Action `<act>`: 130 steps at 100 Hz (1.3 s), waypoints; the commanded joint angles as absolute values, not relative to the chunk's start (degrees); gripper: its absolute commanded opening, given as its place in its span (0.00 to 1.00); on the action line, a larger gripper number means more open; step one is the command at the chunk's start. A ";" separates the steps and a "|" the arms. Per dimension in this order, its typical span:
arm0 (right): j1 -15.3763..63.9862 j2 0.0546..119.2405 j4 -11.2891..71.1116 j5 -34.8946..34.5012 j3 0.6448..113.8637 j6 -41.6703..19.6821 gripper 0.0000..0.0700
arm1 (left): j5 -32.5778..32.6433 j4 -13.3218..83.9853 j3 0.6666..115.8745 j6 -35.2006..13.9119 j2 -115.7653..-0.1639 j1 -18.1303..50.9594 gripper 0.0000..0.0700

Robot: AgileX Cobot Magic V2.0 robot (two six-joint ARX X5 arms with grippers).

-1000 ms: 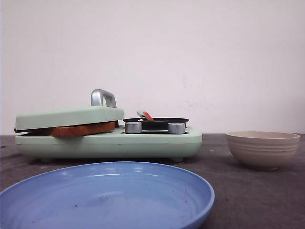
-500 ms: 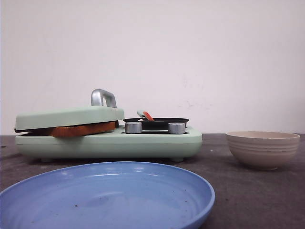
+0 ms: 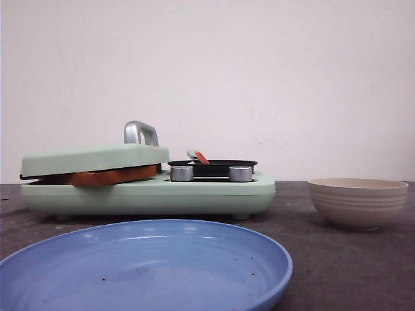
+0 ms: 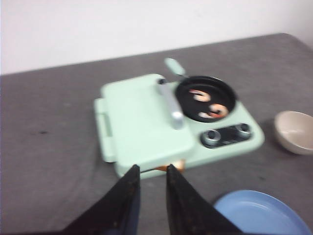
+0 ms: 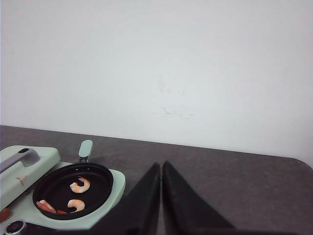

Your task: Make breakfast with bread and shrimp

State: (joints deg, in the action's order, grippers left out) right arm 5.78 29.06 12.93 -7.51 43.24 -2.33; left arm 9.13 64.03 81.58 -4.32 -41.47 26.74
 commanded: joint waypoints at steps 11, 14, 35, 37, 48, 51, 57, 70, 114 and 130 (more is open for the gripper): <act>5.87 29.28 12.21 -7.51 43.90 -2.57 0.00 | 9.41 65.10 82.59 -2.02 -41.50 25.71 0.02; 5.87 29.28 12.21 -7.51 43.90 -2.57 0.00 | 9.41 65.41 82.28 -1.08 -41.39 25.15 0.02; 5.87 29.28 12.21 -7.51 43.90 -2.57 0.00 | 8.82 53.49 67.11 12.84 -36.45 18.74 0.02; 5.87 29.28 12.21 -7.51 43.90 -2.57 0.00 | 8.62 51.03 64.55 13.78 -35.55 18.02 0.02; 5.87 29.28 12.21 -7.51 43.90 -2.57 0.00 | 6.94 33.89 49.10 14.44 -29.71 14.00 0.02; 5.87 29.28 12.21 -7.51 43.90 -2.57 0.00 | 6.37 29.26 45.01 13.63 -28.03 12.97 0.02; 5.87 29.28 12.21 -7.51 43.90 -2.57 0.00 | 5.45 21.47 37.74 11.79 -24.77 11.05 0.02; 5.87 29.28 12.21 -7.51 43.90 -2.57 0.00 | 4.93 13.78 26.83 9.58 -18.96 7.90 0.02; 5.87 29.28 12.21 -7.51 43.90 -2.57 0.00 | 4.05 10.55 8.25 5.17 -10.48 5.69 0.02; 5.87 29.28 12.21 -7.51 43.90 -2.57 0.00 | 4.27 10.59 6.13 3.77 -7.31 3.92 0.02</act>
